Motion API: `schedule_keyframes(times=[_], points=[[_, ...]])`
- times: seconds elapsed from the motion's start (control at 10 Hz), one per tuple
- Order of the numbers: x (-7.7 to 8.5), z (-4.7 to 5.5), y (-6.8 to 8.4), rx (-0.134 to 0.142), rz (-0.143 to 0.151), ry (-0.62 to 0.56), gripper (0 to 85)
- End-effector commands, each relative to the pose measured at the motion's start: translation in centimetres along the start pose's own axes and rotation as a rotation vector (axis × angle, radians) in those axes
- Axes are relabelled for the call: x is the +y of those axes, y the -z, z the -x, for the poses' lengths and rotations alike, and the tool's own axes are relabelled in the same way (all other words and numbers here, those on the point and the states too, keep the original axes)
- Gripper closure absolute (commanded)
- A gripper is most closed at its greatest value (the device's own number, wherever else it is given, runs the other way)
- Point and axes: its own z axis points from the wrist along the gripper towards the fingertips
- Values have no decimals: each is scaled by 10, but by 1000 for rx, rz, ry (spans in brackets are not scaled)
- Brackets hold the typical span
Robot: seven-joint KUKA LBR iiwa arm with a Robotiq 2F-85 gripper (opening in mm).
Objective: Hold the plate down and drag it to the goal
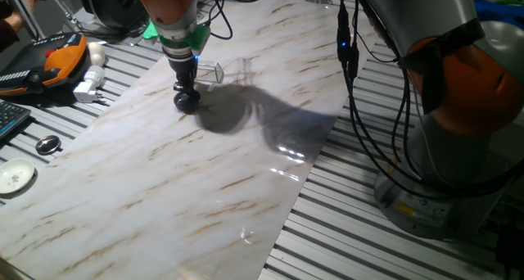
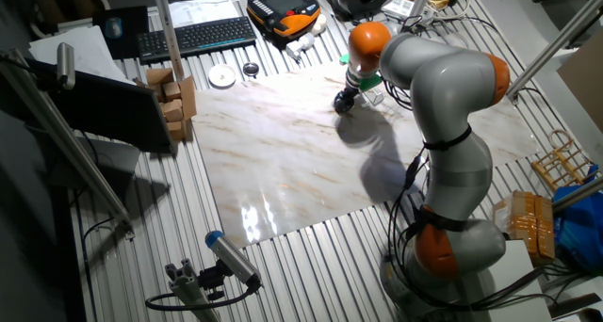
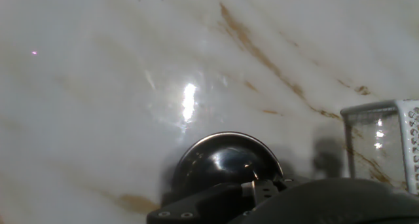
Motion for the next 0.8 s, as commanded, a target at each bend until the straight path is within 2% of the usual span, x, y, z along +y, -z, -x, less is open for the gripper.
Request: schedule_keyframes(times=[0.0,0.3,0.7], points=[[-4,0,0,0,0,3,850],[-15,-2,-1,1,5,10,850],[-22,-3,-1,2,-1,15,850]])
